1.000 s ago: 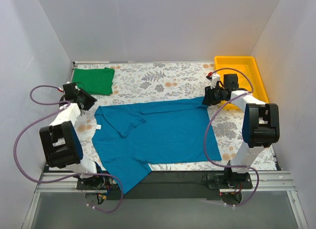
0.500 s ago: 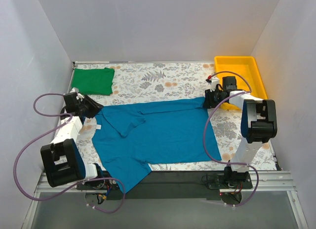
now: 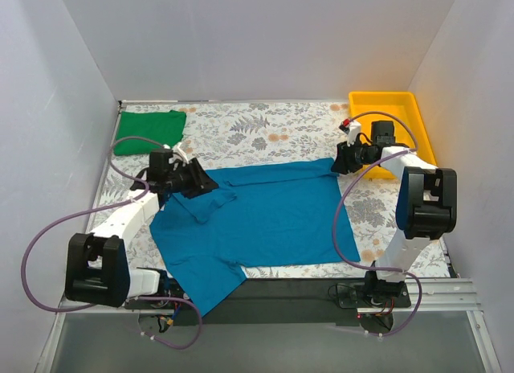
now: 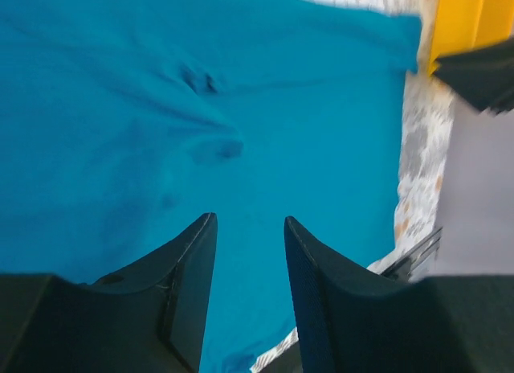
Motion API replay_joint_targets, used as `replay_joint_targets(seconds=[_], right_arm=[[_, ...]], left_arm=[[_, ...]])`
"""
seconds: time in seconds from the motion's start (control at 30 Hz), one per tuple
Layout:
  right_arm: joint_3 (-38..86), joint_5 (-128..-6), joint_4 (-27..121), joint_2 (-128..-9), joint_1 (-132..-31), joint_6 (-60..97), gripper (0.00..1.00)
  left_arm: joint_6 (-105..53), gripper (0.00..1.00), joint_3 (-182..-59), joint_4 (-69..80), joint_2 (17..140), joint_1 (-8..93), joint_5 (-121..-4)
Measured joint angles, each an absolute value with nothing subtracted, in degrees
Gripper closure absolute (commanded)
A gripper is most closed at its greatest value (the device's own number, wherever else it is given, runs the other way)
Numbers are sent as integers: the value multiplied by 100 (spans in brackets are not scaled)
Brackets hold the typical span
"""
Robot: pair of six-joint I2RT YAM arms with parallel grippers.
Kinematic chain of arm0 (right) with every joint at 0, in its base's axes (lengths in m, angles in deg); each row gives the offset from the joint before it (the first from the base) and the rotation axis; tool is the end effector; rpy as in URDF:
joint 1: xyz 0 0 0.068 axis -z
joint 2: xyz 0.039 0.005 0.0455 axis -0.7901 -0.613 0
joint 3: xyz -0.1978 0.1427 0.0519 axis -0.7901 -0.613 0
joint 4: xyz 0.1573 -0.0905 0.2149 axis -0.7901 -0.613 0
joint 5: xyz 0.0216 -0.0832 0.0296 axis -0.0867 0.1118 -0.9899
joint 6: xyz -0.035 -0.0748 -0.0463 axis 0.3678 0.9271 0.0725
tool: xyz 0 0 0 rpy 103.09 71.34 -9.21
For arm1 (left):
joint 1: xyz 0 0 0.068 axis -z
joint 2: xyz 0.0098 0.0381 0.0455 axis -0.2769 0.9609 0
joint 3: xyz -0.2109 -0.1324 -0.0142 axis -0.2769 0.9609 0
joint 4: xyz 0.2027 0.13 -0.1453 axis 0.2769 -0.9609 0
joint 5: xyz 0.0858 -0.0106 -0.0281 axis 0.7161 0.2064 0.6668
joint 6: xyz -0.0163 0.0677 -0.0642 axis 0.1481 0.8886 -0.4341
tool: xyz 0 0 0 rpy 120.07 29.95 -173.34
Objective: Fold and stack the t-shirts
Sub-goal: Fold the tshirt
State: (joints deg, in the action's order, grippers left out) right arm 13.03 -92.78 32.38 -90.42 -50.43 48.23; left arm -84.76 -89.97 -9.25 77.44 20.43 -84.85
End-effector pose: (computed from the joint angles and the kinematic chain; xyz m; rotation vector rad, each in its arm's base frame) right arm 0.4083 0.0347 0.1139 -0.6651 2.2638 0.5243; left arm 0.3113 -0.0674 0.1480 -1.1606 2.3071 -1.2034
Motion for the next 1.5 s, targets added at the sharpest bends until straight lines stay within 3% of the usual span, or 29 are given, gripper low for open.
replay_joint_targets(seconds=[0.43,1.0,1.5], right_arm=[[1303,-9754,3165,-8920,-5050,4965,57],[1303,-9846,3122,-8920,-5050,4963,56],[1303,-9883,3117,-8920,-5050,4961,55]], left_arm=[[-8288,65,-9674,-1631,8614,3834,-6802],[-7659,55,-10981,-2206,10207,5444,-4142],[-7432,53,-11213,-2521,10345,5713,-2693]])
